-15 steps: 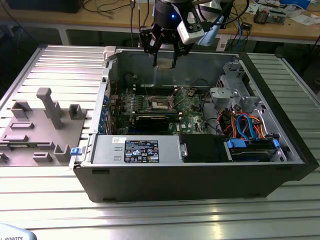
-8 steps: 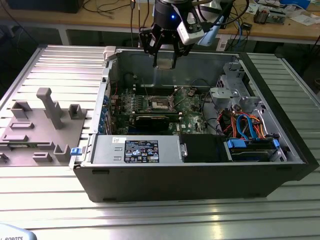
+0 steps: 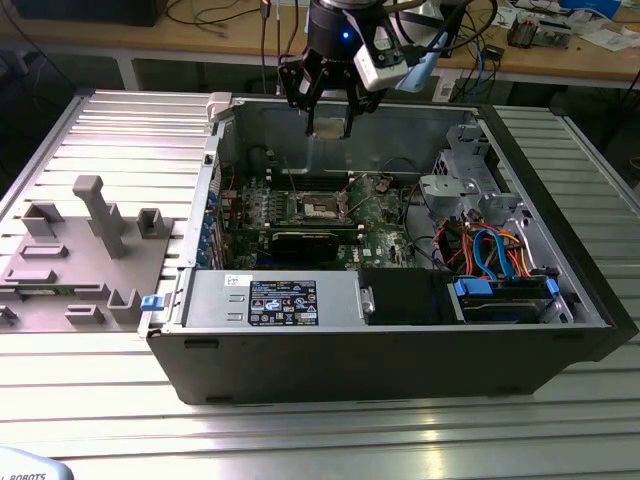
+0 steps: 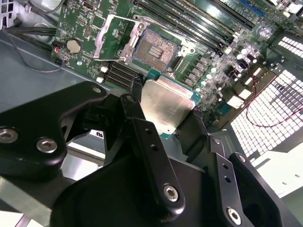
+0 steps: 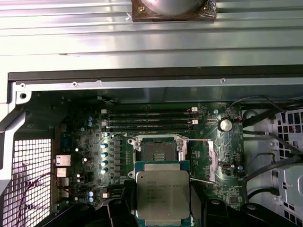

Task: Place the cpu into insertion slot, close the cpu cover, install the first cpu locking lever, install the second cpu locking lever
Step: 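Place the cpu into insertion slot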

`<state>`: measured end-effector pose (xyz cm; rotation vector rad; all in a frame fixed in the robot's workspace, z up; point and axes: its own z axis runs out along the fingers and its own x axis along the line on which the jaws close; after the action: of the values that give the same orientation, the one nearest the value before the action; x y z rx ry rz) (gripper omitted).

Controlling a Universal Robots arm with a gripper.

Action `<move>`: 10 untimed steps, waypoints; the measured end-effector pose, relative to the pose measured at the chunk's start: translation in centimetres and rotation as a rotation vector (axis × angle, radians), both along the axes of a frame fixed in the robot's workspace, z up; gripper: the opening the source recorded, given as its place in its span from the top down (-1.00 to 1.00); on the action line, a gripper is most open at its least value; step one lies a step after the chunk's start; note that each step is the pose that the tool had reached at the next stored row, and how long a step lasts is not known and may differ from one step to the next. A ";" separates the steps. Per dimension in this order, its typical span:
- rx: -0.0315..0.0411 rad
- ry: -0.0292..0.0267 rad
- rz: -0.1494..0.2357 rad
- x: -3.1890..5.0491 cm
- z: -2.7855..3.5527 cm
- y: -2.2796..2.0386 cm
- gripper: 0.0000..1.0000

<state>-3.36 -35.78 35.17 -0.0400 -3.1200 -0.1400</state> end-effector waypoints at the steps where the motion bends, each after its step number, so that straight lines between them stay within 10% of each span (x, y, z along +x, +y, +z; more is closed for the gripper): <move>1: 0.0000 -0.0001 0.000 0.00 -0.02 0.00 -0.09; 10: 0.0000 0.0000 0.000 0.00 -0.17 0.00 -0.09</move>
<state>-3.36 -35.78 35.01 -0.0400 -3.1200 -0.1400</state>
